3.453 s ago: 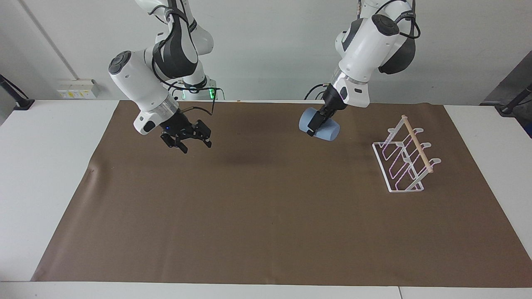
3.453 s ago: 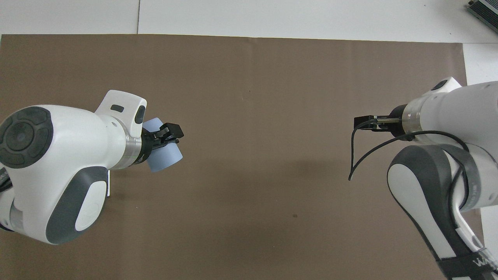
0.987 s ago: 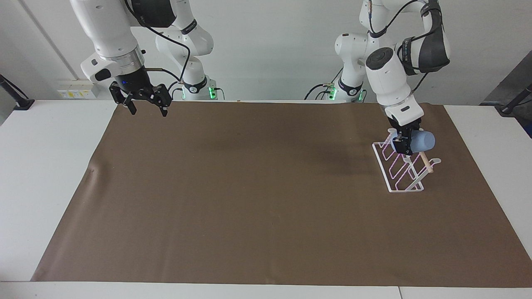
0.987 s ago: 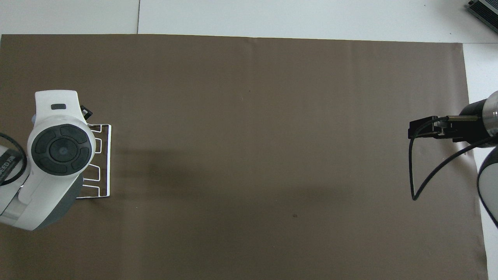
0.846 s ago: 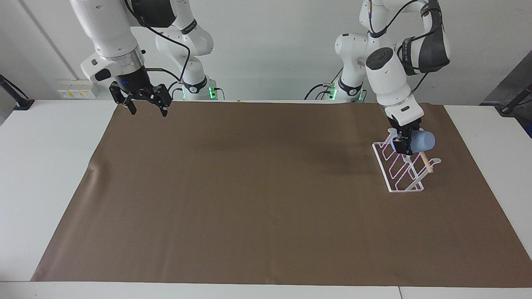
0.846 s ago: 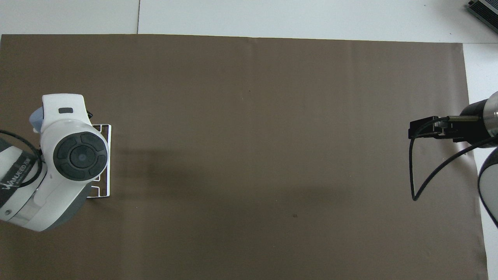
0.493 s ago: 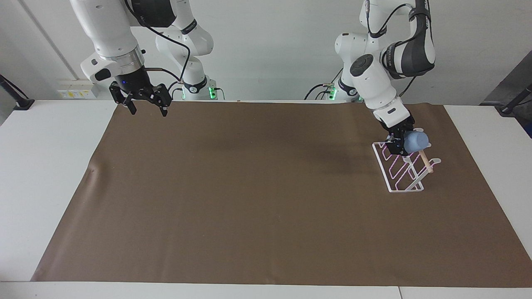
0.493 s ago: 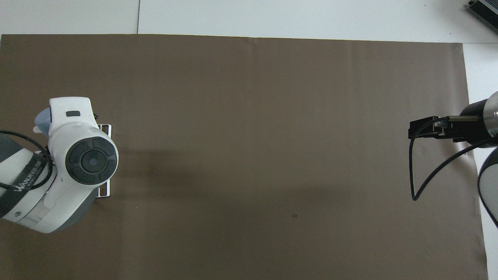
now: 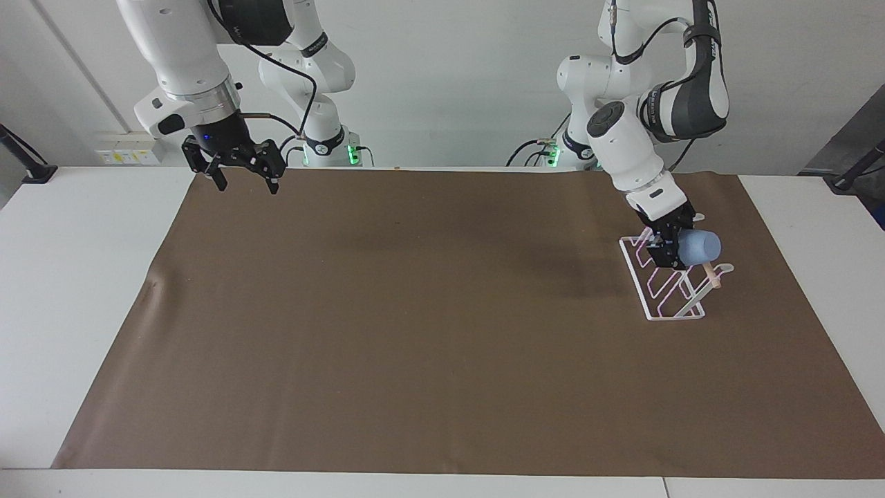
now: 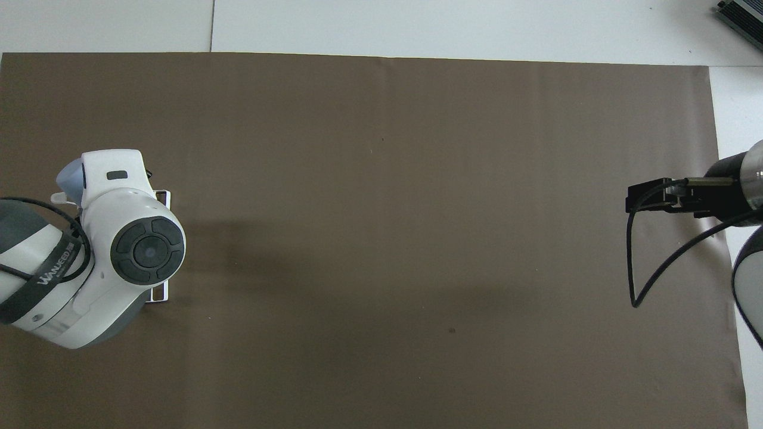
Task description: Hang cup on cup holder
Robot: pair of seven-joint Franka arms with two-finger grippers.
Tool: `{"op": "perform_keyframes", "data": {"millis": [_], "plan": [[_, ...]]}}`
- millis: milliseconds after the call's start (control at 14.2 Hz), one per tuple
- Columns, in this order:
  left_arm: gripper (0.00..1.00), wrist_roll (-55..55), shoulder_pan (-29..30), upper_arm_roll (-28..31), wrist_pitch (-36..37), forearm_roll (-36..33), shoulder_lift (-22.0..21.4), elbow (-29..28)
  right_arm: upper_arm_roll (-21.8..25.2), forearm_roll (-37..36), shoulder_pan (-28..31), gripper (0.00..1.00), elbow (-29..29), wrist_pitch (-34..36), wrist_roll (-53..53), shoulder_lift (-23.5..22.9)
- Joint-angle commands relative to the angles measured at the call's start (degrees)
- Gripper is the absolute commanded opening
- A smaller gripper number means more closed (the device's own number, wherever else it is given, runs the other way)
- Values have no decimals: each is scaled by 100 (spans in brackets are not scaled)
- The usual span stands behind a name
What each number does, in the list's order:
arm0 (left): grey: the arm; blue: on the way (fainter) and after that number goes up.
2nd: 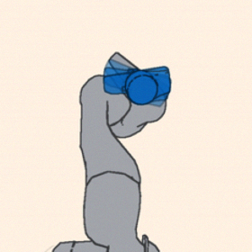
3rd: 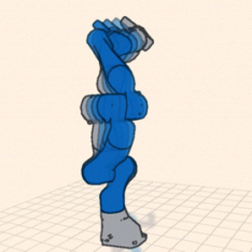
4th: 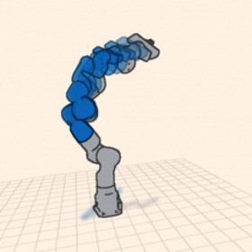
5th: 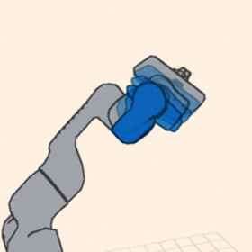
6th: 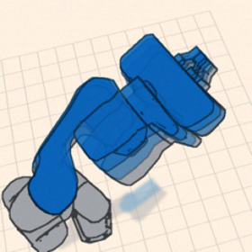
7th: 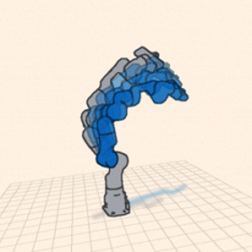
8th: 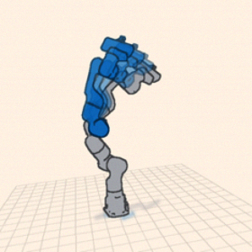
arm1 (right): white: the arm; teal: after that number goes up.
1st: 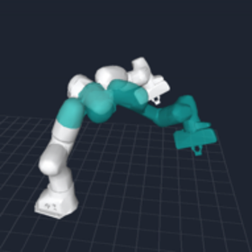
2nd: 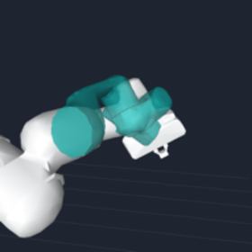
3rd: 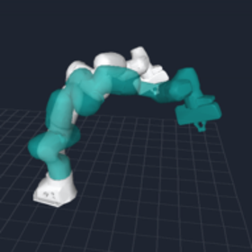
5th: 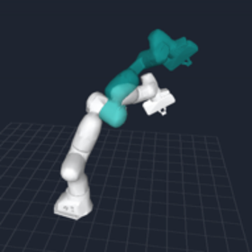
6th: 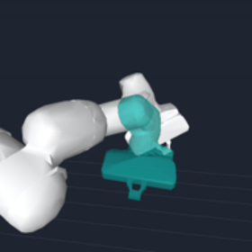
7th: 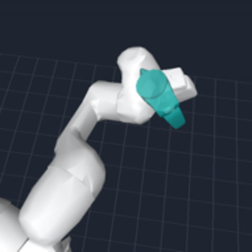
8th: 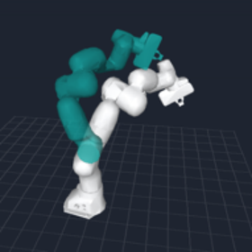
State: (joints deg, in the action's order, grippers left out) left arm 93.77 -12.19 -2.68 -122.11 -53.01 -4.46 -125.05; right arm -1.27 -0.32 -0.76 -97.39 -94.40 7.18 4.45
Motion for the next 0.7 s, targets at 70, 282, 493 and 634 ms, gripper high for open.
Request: {"op": "perform_keyframes", "data": {"millis": [70,282,493,634], "plan": [[0,89,15,-4,82,-174,42,156,-48,-39,59,100,19,98,-129,39],[0,80,50,5,74,-183,130,289,-48,-39,59,100,19,98,-129,39],[0,45,146,13,-127,-183,182,289,-48,-39,59,100,19,98,-129,39],[0,-8,566,13,-792,-192,209,192,-48,-39,59,100,19,98,-129,39]]}}
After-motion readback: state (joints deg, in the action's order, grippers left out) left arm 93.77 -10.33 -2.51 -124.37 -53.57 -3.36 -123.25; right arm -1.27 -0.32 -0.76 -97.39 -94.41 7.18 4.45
